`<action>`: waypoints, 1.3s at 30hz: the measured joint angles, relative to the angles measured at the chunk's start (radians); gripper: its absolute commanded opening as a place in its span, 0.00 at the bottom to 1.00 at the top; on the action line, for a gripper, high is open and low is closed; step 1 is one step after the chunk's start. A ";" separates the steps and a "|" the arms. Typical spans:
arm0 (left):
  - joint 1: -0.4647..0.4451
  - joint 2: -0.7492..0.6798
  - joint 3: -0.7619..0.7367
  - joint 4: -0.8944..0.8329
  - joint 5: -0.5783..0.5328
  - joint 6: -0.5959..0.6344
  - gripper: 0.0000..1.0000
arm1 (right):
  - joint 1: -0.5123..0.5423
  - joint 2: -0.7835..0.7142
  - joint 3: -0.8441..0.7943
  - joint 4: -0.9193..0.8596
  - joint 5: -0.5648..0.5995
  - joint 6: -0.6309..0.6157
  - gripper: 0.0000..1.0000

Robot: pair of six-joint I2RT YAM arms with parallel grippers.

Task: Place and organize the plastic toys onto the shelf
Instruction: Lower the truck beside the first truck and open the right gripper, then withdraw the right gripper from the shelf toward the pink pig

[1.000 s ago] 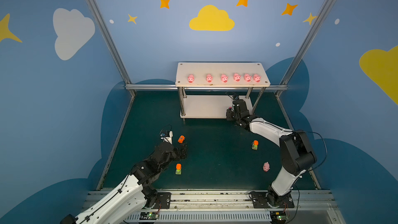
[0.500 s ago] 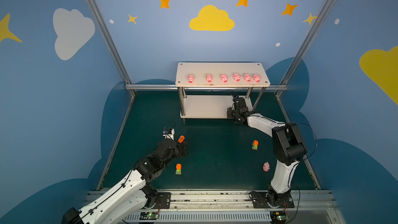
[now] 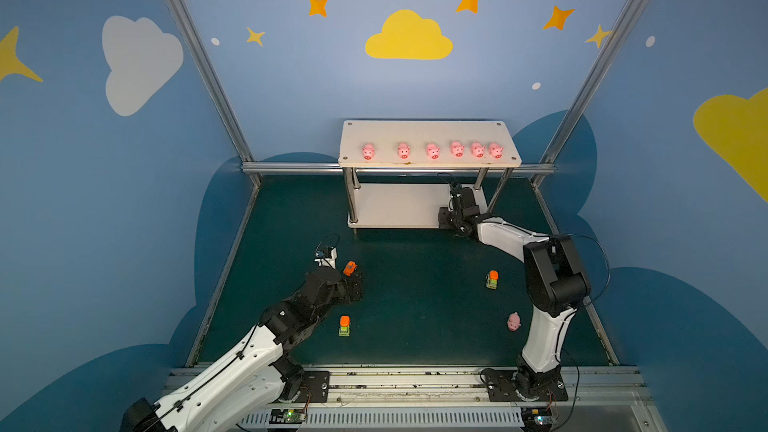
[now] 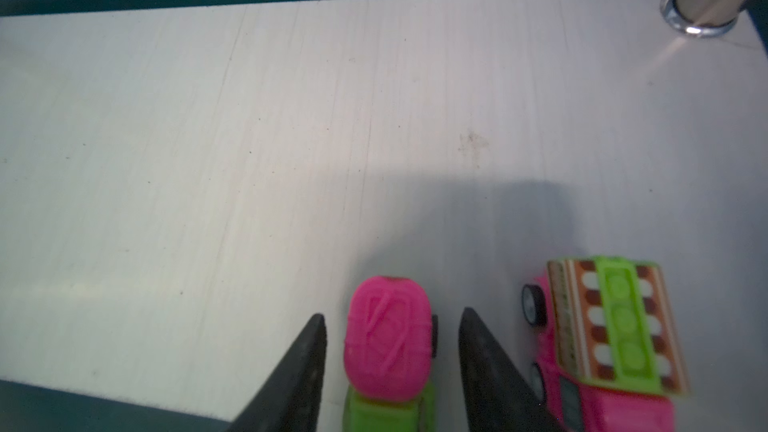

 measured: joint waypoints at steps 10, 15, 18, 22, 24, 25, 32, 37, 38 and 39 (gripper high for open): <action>0.004 -0.009 0.007 0.005 0.004 0.000 1.00 | 0.005 -0.103 -0.047 -0.029 -0.050 0.030 0.61; 0.004 -0.032 0.006 0.009 0.008 -0.001 1.00 | 0.023 -0.214 -0.116 -0.083 -0.047 0.056 0.61; 0.005 -0.047 -0.002 0.024 0.015 -0.001 1.00 | 0.041 -0.287 -0.181 -0.134 -0.035 0.076 0.61; 0.005 -0.060 -0.029 0.042 0.027 -0.005 1.00 | 0.084 -0.404 -0.258 -0.249 0.026 0.106 0.61; 0.005 -0.061 -0.047 0.051 0.036 -0.006 1.00 | 0.109 -0.478 -0.283 -0.337 0.070 0.130 0.60; 0.006 -0.061 -0.052 0.056 0.042 -0.007 1.00 | 0.121 -0.508 -0.288 -0.377 0.088 0.144 0.59; 0.006 -0.016 -0.105 0.145 0.122 -0.049 1.00 | 0.122 -0.718 -0.343 -0.674 0.220 0.302 0.59; 0.006 0.059 -0.114 0.195 0.188 -0.072 1.00 | 0.047 -0.804 -0.460 -0.793 0.220 0.398 0.61; 0.006 0.068 -0.114 0.203 0.198 -0.074 1.00 | 0.028 -0.816 -0.487 -0.807 0.212 0.415 0.63; 0.006 0.073 -0.114 0.208 0.205 -0.074 1.00 | 0.009 -0.827 -0.510 -0.819 0.204 0.434 0.64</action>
